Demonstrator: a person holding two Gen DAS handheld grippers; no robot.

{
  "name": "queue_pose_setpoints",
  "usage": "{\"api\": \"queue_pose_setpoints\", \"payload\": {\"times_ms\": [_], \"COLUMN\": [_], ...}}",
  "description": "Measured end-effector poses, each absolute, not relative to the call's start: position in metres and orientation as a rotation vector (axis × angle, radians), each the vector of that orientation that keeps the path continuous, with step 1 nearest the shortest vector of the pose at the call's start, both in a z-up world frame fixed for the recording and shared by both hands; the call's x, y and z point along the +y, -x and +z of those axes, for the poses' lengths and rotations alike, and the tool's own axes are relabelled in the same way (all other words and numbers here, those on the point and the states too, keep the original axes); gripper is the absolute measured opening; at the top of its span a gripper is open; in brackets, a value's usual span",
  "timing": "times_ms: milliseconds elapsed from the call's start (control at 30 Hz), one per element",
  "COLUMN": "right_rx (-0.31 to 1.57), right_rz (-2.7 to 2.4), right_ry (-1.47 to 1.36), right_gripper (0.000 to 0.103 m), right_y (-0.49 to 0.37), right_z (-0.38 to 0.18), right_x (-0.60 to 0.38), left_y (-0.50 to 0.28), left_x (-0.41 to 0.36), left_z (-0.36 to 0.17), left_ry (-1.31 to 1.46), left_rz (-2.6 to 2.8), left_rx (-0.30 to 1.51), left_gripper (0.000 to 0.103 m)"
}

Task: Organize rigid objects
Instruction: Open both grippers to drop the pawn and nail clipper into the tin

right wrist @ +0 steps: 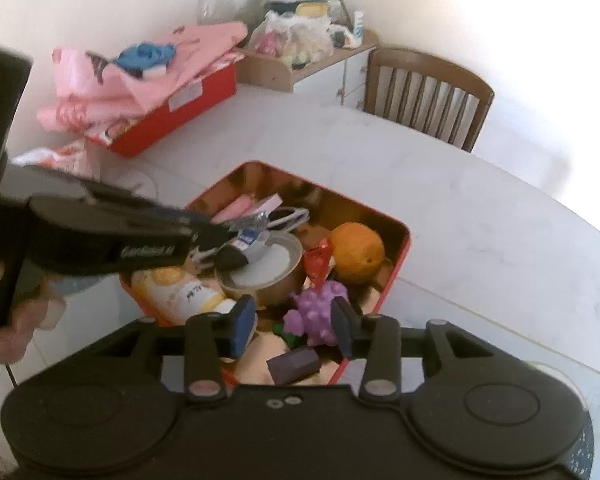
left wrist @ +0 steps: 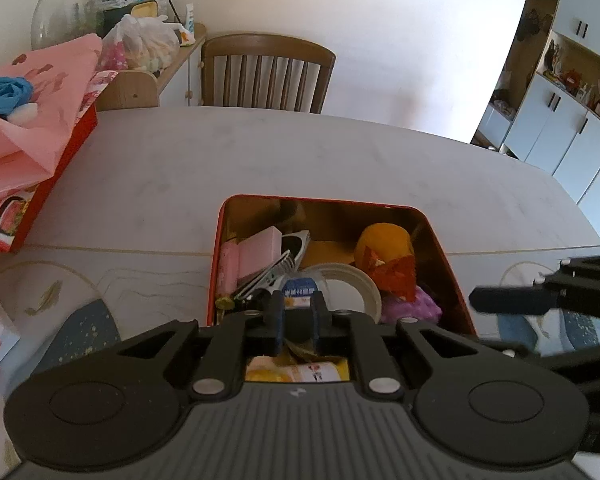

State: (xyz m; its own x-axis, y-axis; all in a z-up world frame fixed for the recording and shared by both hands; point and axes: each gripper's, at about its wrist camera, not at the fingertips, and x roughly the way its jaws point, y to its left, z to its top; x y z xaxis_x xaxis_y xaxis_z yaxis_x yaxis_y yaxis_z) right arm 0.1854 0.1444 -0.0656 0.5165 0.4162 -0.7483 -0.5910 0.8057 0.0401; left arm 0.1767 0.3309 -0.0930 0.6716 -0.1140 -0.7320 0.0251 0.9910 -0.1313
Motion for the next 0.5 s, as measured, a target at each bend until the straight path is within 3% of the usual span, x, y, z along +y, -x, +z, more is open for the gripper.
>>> {"api": "queue_pose_setpoints", "payload": {"times_ms": [200,333,500], "right_rx": [0.788,0.763,0.738], "right_rz": [0.620,0.621,0.625], "right_ry": [0.167,0.141,0.096], "right_gripper": [0.056,0.059,0.070], "right_y": [-0.178,-0.170,-0.160], "right_z": [-0.052,-0.043,-0.034], "right_x": [0.133,0.124,0.114], "left_y": [-0.158,-0.142,-0.125], "left_x": [0.327,0.325,0.321], "left_z": [-0.080,-0.067,-0.055], "left_ry": [0.113,0.108,0.101], "left_rz": [-0.076,-0.078,-0.077], "left_rx": [0.804,0.767,0.742], "left_gripper": [0.034,0.058,0.062]}}
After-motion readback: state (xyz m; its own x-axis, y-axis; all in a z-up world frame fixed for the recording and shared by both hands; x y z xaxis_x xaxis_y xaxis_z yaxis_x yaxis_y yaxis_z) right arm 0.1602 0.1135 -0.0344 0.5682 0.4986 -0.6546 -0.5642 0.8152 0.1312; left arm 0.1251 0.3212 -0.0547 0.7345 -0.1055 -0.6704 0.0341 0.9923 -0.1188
